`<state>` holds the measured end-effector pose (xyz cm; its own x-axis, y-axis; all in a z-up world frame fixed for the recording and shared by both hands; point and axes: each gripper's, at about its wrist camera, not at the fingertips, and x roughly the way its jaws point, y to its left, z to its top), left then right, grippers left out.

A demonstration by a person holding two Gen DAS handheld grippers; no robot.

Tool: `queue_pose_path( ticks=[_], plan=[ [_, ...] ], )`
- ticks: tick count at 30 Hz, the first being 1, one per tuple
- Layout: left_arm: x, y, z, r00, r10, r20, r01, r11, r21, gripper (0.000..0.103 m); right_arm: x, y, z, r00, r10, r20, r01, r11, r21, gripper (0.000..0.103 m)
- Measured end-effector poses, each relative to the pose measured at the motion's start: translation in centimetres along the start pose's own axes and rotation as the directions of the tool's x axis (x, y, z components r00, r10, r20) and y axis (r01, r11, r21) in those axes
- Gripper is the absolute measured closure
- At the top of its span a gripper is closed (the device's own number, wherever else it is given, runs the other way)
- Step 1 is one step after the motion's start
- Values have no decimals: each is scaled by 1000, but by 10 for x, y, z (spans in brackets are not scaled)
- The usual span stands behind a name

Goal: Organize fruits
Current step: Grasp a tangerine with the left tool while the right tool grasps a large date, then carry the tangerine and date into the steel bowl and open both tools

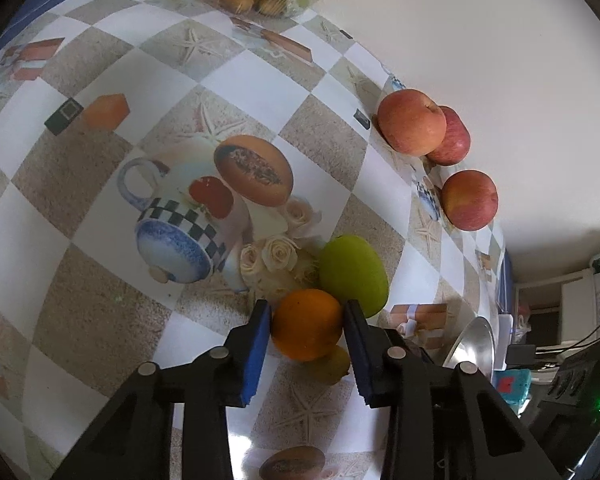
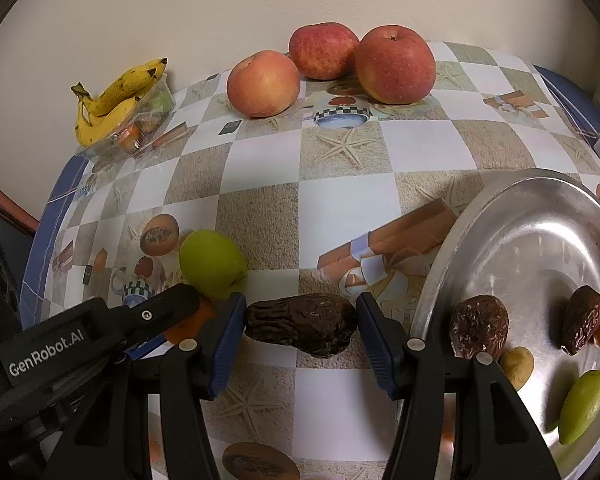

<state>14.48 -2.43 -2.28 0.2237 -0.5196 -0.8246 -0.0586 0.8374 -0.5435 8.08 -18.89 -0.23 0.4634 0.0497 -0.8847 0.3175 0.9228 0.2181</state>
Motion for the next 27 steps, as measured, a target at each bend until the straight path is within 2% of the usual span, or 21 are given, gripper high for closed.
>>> queue_pose_path(
  ticks=[8, 17, 25, 27],
  plan=[
    [-8, -2, 0, 1000, -15, 11, 15, 1000, 4, 64, -5, -1, 0, 1000, 10, 4, -10, 1000, 10, 45],
    [-32, -19, 0, 997, -50, 63, 48, 998, 45, 65, -32, 1, 3, 998, 43, 44, -43, 999, 10, 45],
    [-41, -51, -7, 992, -95, 79, 86, 990, 111, 65, -60, -25, 10, 995, 31, 96, -37, 998, 59, 45],
    [-42, -59, -10, 992, -102, 77, 91, 987, 135, 65, -67, -39, 13, 994, -5, 113, -5, 996, 84, 45]
  ],
)
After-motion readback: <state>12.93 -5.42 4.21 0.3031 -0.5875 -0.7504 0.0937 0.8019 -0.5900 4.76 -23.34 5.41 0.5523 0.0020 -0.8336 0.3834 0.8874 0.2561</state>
